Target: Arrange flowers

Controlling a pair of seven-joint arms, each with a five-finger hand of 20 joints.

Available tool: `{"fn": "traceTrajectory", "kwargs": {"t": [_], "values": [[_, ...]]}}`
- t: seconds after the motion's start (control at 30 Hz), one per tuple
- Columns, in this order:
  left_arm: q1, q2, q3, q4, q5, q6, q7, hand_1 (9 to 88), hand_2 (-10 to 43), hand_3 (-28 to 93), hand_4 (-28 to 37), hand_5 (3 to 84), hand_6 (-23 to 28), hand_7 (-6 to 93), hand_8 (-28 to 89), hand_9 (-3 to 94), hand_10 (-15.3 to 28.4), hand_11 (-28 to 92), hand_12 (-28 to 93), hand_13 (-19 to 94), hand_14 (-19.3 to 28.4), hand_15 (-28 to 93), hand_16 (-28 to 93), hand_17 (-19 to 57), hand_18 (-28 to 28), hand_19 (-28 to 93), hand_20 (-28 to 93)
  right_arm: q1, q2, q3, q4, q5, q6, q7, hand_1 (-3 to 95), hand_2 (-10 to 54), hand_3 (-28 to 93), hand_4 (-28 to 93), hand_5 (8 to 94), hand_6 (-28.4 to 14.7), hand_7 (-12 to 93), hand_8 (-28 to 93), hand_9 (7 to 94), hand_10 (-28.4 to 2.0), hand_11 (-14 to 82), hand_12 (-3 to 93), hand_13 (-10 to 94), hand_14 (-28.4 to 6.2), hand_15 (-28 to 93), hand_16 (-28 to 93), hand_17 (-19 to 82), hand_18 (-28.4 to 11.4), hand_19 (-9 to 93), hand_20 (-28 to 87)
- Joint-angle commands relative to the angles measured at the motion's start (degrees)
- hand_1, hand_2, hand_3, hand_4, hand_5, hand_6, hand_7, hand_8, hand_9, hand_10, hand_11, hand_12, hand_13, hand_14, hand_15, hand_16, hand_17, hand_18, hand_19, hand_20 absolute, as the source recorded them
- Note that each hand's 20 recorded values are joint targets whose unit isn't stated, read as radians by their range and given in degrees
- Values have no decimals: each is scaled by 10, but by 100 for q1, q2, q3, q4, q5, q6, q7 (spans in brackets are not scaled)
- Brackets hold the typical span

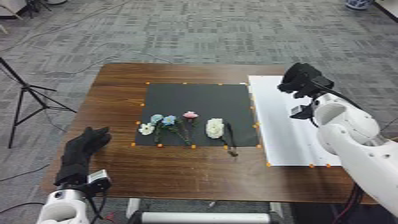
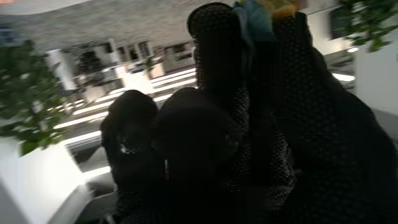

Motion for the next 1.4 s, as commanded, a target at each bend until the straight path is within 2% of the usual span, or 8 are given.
{"fn": "traceTrajectory", "kwargs": {"t": [0.03,0.67,0.8,0.9,1.07,1.2,1.3,1.4], "values": [[-100,4,9,4,23,-146,-88,222,172,627,-283,550,25,140,-97,540,153,211,90,414,179,191,-16,34,118,141,148,-527,-210,-139,-382,-38,-669,-228,579,-83,582,-210,780,13,218,67,880,-107,162,283,871,-31,634,335,608,-154,932,572],[-87,3,140,26,14,-235,-98,221,171,628,-283,549,25,141,-96,539,153,211,90,411,180,189,-16,33,118,143,149,-689,-427,-581,-336,292,-698,-234,558,-85,597,-194,780,17,217,67,872,-111,158,269,867,-33,630,340,605,-155,932,569],[-62,0,141,28,6,-242,-82,219,171,629,-283,549,24,142,-96,539,153,211,90,411,180,189,-15,33,119,144,149,-757,-471,-363,-371,457,-811,-285,479,-94,597,-154,724,-2,199,72,812,-123,185,205,856,-39,635,342,593,-160,932,573],[-39,-5,148,20,6,-236,-67,217,170,632,-283,549,25,141,-97,538,153,211,90,411,179,188,-15,32,119,145,149,-828,-517,-163,-440,525,-891,-277,370,-95,654,-151,661,-9,183,-83,754,-129,167,195,837,-49,639,339,576,-167,932,572],[-59,-4,171,26,26,-278,-97,217,168,633,-283,547,25,140,-96,538,152,211,91,410,179,188,-14,32,119,146,149,-903,-530,91,-574,635,-919,-225,302,-95,645,-139,608,-21,155,-84,714,-146,142,187,828,-56,638,335,566,-174,932,564],[-48,-3,161,10,27,-272,-103,219,167,633,-283,547,25,140,-96,538,152,211,90,410,179,187,-14,32,119,146,149,-1100,-522,492,-794,659,-1109,-215,290,-95,638,-132,603,-24,146,-78,702,-152,134,185,822,-61,639,333,560,-178,932,562],[-26,-9,147,5,43,-287,-107,220,167,630,-283,547,25,140,-96,538,152,211,91,409,179,188,-13,32,119,145,148,-1651,-671,1261,-1147,726,-809,-306,290,-95,631,-129,593,-27,138,-75,682,-159,121,184,804,-72,634,331,541,-189,932,551],[27,-15,123,-16,78,-306,-138,219,165,633,-283,548,25,141,-96,537,152,211,91,409,179,187,-14,32,119,145,148,-2589,-1234,2639,-1467,1192,-936,-1150,297,-95,646,-135,563,-30,138,-70,616,-165,103,185,710,-111,584,306,447,-199,860,495]]}}
